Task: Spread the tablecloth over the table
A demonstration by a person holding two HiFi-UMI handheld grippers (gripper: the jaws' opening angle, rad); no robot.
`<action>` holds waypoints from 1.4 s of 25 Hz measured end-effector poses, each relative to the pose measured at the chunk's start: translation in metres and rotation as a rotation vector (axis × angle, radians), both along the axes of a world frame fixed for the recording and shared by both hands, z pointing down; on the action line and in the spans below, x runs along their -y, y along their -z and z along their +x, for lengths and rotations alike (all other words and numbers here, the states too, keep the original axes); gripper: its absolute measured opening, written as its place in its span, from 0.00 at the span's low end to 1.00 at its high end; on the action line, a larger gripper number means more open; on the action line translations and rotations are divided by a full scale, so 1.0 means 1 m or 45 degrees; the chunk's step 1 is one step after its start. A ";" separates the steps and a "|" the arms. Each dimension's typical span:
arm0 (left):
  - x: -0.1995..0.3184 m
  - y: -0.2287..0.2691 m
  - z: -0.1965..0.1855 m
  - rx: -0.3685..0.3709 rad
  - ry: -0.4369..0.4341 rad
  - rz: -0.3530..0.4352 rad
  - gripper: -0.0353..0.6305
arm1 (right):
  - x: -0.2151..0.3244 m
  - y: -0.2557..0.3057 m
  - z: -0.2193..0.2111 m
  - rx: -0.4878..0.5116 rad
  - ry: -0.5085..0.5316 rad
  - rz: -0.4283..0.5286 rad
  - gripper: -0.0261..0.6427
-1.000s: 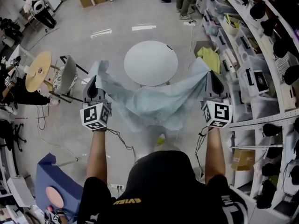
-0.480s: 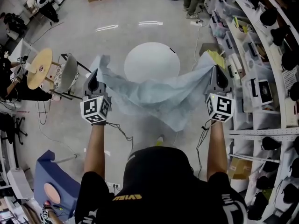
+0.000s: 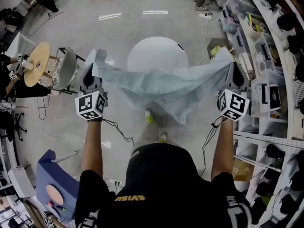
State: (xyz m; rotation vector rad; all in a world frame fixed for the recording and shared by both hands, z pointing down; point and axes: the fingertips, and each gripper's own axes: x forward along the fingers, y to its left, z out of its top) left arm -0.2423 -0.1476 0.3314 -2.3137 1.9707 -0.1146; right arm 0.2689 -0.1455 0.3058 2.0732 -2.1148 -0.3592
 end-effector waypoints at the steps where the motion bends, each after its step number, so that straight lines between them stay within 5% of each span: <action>1: 0.013 -0.001 -0.007 0.004 0.001 0.001 0.08 | 0.009 -0.001 0.006 0.016 -0.041 0.001 0.04; 8: 0.108 0.006 -0.063 -0.081 0.033 -0.002 0.08 | 0.081 0.006 0.030 0.015 -0.242 -0.007 0.04; 16: 0.226 0.022 -0.087 0.047 -0.075 -0.006 0.08 | 0.210 0.035 0.033 -0.031 -0.327 -0.003 0.05; 23: 0.341 -0.007 -0.088 -0.095 -0.149 -0.194 0.08 | 0.322 0.011 0.028 -0.113 -0.282 -0.139 0.04; 35: 0.529 -0.114 -0.069 0.156 -0.038 -0.536 0.08 | 0.531 -0.107 0.066 -0.151 -0.137 -0.459 0.05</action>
